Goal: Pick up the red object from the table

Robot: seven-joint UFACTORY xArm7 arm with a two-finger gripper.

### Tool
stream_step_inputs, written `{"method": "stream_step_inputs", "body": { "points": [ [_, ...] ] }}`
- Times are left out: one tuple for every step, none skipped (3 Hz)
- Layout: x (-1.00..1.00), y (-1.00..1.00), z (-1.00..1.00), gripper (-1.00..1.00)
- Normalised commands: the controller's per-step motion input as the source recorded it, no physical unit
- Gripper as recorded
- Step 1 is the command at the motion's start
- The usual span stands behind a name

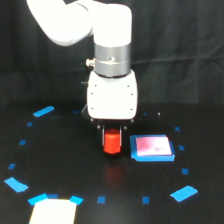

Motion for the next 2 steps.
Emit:
{"method": "stream_step_inputs", "body": {
  "points": [
    [-0.15, -0.22, 1.0, -0.26],
    [-0.04, 0.58, 1.0, -0.64]
  ]
}}
